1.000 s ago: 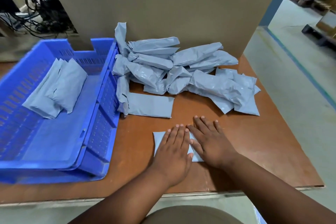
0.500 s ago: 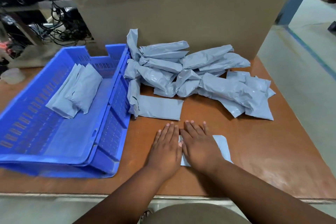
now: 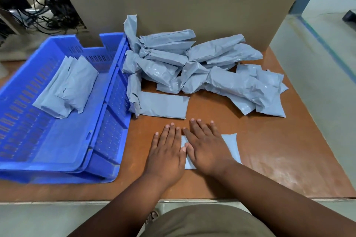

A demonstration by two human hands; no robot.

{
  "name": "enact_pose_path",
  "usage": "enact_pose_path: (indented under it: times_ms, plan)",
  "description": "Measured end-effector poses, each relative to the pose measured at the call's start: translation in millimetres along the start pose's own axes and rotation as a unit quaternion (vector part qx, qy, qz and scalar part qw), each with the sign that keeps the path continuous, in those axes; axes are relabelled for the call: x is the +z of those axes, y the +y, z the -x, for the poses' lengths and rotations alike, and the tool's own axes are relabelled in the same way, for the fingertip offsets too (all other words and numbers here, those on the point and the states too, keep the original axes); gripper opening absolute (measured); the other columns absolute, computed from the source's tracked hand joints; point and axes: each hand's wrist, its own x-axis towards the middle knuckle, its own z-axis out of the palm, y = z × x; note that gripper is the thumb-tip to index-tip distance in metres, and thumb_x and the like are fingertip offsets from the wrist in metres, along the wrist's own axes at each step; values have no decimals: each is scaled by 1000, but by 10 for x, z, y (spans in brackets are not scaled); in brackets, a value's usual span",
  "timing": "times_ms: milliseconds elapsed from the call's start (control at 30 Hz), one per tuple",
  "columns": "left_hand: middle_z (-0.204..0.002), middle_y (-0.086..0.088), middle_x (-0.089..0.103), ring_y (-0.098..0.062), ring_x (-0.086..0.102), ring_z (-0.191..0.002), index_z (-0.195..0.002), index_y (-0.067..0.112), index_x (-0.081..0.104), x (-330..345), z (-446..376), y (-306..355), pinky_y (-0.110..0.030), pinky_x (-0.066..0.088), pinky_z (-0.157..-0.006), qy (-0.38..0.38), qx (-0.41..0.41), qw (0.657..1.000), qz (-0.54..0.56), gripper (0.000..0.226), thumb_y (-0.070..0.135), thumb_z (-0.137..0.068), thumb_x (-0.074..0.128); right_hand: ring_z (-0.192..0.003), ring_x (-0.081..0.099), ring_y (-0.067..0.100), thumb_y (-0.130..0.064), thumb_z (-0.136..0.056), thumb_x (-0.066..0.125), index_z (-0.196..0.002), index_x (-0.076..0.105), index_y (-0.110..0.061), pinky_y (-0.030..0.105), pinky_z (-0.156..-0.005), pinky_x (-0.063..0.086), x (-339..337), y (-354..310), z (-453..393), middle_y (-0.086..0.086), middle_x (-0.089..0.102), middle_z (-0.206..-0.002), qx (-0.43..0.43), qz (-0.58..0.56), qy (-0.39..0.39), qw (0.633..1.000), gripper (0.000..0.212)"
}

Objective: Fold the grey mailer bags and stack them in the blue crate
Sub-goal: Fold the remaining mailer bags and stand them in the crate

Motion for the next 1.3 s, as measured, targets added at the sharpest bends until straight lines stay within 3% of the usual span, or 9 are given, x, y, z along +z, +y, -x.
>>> enact_pose_path:
  times_ms: [200,300,433,567,667,833,1033,1167,1300]
  plan:
    - [-175,0,-25,-16,-25,-160,-169,20,-12,-115,12,-92,-46,-11,-131,-57,17,998,-16,79,56,-98,-11,-164,10,26,-61,-110,16,-167,29,-32,58,-130,0,-36,195,247,5,18,-177,15,-10,-7,1000,64]
    - [-177,-2,-20,-18,-22,-161,-170,18,-5,-239,-22,-76,-47,-11,-131,-45,14,999,-11,78,56,-103,3,-165,-5,21,-62,-110,14,-170,15,-33,58,-130,-6,-111,419,424,-1,1,-179,41,-10,-1,999,67]
    - [-179,0,-4,-15,-13,-163,-171,20,12,-366,-6,326,-45,0,-133,39,135,990,16,70,54,-109,18,-164,-11,18,-60,-110,19,-171,12,-28,55,-131,2,-282,667,602,-1,-6,-179,-3,5,6,1000,69]
    - [-179,-8,-2,-22,-10,-164,-170,13,11,-165,81,650,-54,8,-132,4,211,977,-34,74,52,-109,24,-164,-14,21,-71,-108,19,-170,-3,-25,52,-131,-6,-187,882,894,1,-14,-177,-81,38,-40,995,80]
    - [-178,-15,3,-31,-2,-165,-169,9,13,-26,89,614,-60,14,-129,-20,215,972,-97,77,53,-108,27,-163,-16,23,-76,-106,15,-169,-10,-31,56,-131,-3,-123,962,968,1,-18,-177,-79,43,-63,994,82]
    - [-177,-16,5,-31,0,-165,-168,7,16,-23,67,634,-59,15,-129,-32,221,969,-107,76,53,-108,26,-164,-14,25,-77,-105,11,-168,-13,-32,59,-129,1,-70,984,961,1,-17,-177,-76,34,-68,994,81]
    - [-177,-5,-17,-21,-19,-163,-170,18,-3,-88,83,582,-56,5,-131,-48,216,972,-83,75,57,-110,18,-163,-15,18,-77,-105,10,-167,-12,-41,58,-130,-3,-101,991,973,-7,-17,-176,-70,-6,-56,996,75]
    - [-176,0,-21,-21,-23,-162,-170,27,-3,-194,124,369,-59,2,-130,-47,179,981,-67,76,65,-108,16,-165,-6,18,-82,-101,19,-170,2,-38,61,-129,-6,-212,931,922,-5,-7,-178,-64,-16,-38,997,83]
    - [-178,-3,-14,-23,-15,-163,-171,22,4,-237,231,49,-59,8,-131,-27,147,986,-73,79,65,-108,24,-164,-7,19,-80,-103,20,-171,6,-33,62,-129,-4,-269,711,737,-1,-7,-178,-115,-6,-13,993,83]
